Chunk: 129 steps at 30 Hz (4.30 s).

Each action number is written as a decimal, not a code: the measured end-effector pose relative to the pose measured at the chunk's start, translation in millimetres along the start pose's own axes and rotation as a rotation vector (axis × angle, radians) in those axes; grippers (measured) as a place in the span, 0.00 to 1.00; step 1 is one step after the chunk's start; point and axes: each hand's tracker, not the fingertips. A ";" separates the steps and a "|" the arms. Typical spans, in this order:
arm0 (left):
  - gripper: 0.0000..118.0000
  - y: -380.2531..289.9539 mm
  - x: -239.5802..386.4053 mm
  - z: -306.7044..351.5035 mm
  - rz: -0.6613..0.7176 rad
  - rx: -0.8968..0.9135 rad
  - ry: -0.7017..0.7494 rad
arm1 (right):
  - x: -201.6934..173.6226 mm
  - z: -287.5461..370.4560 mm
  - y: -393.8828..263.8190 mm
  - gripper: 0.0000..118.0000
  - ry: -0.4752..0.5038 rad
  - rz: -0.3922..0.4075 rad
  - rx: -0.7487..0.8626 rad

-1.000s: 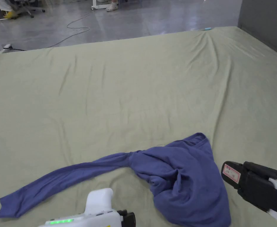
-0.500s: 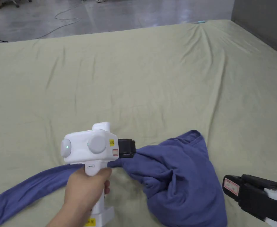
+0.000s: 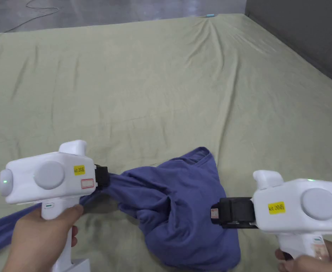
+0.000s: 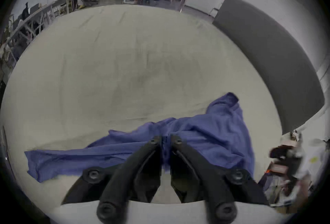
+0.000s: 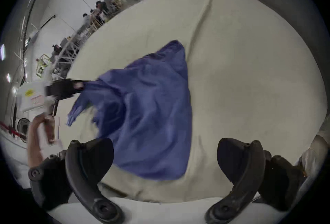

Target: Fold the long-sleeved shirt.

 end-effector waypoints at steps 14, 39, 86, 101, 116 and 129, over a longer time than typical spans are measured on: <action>0.01 -16.7 -12.8 90.9 0.213 0.145 -0.164 | -26.6 2.8 -2.5 0.00 -0.044 0.114 -0.010; 0.01 312.5 10.5 287.5 0.060 0.522 -0.112 | -233.5 288.1 355.2 0.00 -0.207 0.419 0.545; 0.01 -113.2 -85.3 19.6 0.101 -0.373 0.023 | -35.0 -45.8 -45.8 0.00 -0.211 0.451 -0.147; 1.00 -116.3 -40.5 142.9 0.139 -0.038 -0.071 | -64.9 114.0 -39.5 0.89 -0.073 0.418 0.113; 0.00 -106.5 14.8 114.5 -0.035 -0.112 -0.089 | -67.2 87.1 -108.4 0.00 0.042 0.234 0.035; 0.87 116.2 -32.9 -131.8 -0.057 -0.178 0.206 | -67.6 64.3 -78.2 0.00 0.029 0.192 0.028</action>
